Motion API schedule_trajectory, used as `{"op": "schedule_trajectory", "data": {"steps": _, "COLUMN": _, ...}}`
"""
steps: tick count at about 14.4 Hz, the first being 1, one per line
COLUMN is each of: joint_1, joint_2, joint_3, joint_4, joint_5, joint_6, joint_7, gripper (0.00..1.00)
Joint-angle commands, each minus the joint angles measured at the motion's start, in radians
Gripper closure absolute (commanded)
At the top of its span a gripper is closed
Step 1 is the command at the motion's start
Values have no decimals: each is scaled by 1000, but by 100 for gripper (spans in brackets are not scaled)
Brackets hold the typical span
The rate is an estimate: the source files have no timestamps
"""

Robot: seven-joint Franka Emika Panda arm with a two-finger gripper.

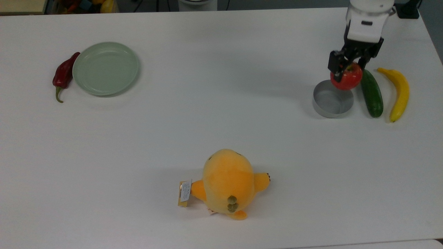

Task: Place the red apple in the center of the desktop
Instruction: 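Lift the red apple up out of the grey bowl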

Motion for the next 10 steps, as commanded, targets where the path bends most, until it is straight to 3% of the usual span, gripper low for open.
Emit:
{"op": "schedule_trajectory", "data": {"steps": 1, "joint_1": -108, "joint_2": -143, "joint_3": 32, "joint_4": -35, "joint_5": 42, "joint_6": -164, "joint_7": -28, "gripper": 73}}
{"op": "schedule_trajectory", "data": {"steps": 4, "joint_1": -169, "joint_2": -186, "joint_3": 16, "joint_4": -35, "joint_5": 43, "joint_6": -268, "joint_7": -106, "gripper": 73}}
{"op": "schedule_trajectory", "data": {"steps": 10, "joint_1": -255, "joint_2": -194, "joint_3": -87, "joint_4": -46, "joint_5": 68, "joint_6": -383, "joint_7": -222, "gripper": 73}}
